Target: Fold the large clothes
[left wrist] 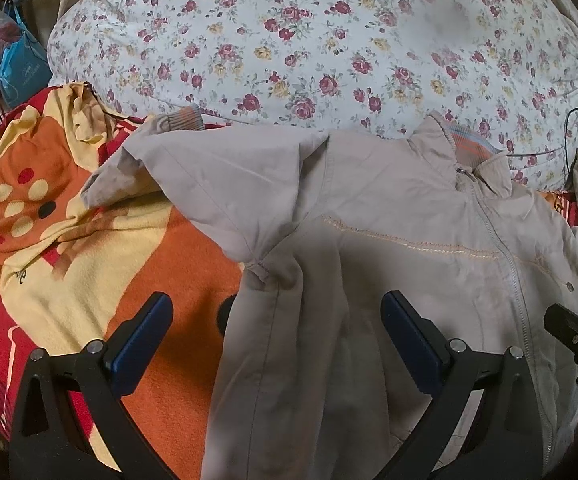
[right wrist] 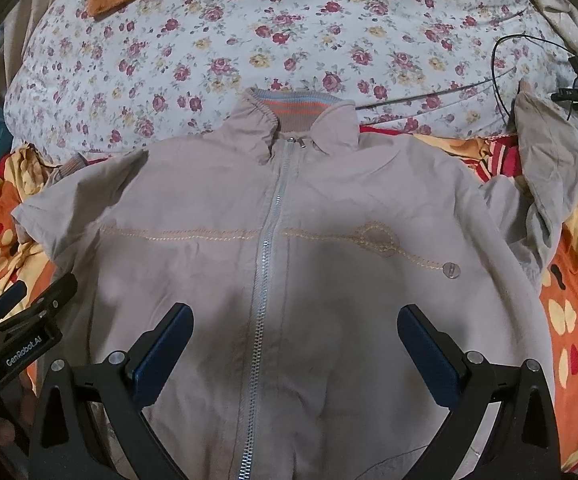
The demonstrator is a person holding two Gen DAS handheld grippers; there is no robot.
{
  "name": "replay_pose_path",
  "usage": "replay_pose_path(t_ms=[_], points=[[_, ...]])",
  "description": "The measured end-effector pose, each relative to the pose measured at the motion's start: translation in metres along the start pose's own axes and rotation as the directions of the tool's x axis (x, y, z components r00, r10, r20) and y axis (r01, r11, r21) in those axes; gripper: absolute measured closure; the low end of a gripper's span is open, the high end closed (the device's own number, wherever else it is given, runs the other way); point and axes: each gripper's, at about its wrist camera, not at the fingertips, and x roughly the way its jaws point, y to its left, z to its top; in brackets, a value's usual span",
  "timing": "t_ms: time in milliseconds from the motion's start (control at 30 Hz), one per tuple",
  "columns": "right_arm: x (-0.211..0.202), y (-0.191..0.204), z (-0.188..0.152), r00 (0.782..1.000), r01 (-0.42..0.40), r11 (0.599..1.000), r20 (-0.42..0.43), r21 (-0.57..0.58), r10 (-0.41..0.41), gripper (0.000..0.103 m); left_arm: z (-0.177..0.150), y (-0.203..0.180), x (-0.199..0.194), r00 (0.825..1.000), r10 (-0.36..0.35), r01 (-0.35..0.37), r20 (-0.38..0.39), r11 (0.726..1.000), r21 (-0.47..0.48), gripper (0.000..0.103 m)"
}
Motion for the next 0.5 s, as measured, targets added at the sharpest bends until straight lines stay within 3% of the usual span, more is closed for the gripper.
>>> replay_pose_path(t_ms=[500], points=[[0.0058, 0.0016, -0.0025, 1.0, -0.01, 1.0, -0.022, -0.003, 0.01, 0.001, -0.0011, 0.0005, 0.0018, 1.0, 0.007, -0.007, 0.003, 1.0, 0.006, 0.0]])
